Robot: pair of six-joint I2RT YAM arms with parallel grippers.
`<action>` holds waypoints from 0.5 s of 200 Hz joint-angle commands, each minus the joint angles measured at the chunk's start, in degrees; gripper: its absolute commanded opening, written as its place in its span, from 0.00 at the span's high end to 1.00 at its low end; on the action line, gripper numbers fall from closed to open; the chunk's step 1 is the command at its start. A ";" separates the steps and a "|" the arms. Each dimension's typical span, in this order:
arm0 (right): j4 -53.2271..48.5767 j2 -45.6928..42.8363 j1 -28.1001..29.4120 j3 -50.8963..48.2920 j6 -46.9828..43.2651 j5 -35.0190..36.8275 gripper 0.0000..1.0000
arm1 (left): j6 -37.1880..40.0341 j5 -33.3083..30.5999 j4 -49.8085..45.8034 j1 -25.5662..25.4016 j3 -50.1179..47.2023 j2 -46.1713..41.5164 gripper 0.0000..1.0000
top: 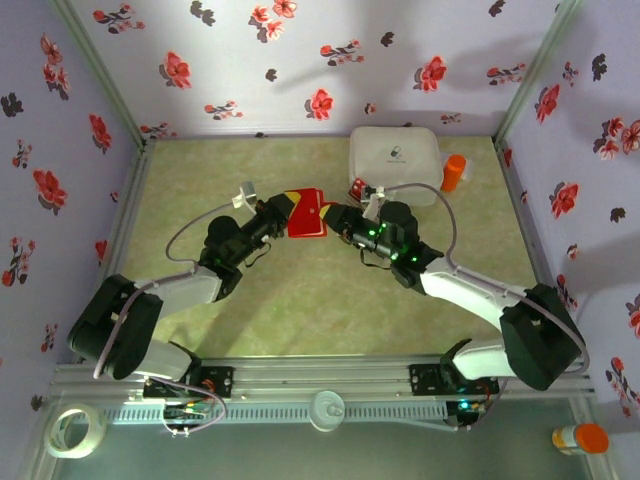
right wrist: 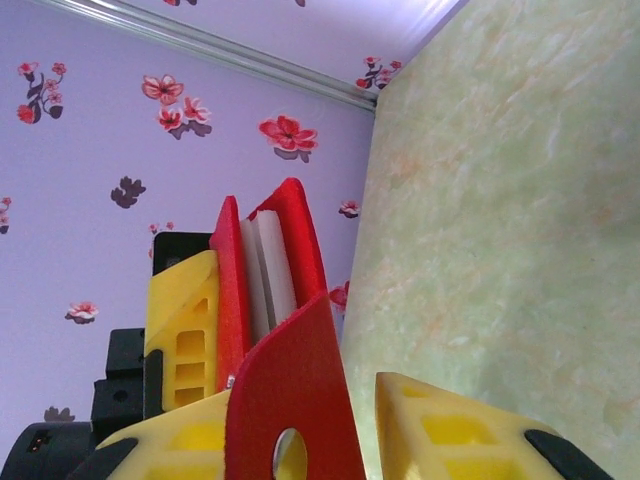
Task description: Put the credit cards into the card holder
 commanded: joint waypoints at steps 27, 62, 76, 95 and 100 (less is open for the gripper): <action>5.92 0.83 -0.23 -0.37 2.32 -5.13 0.67 | -0.68 0.66 3.98 -0.43 0.93 0.07 1.00; 7.73 1.99 -0.23 0.25 3.47 -7.33 0.70 | -0.75 0.73 4.06 -0.47 1.03 0.40 1.00; 9.16 2.77 -0.23 0.29 4.19 -8.02 0.75 | -0.75 0.87 4.05 -0.47 1.03 0.44 1.00; 11.41 3.73 -0.23 0.17 5.24 -8.73 0.85 | -0.77 0.87 4.05 -0.47 0.94 0.44 1.00; 11.77 3.93 -0.23 0.07 5.53 -8.88 0.87 | -0.75 0.86 4.06 -0.47 0.94 0.45 1.00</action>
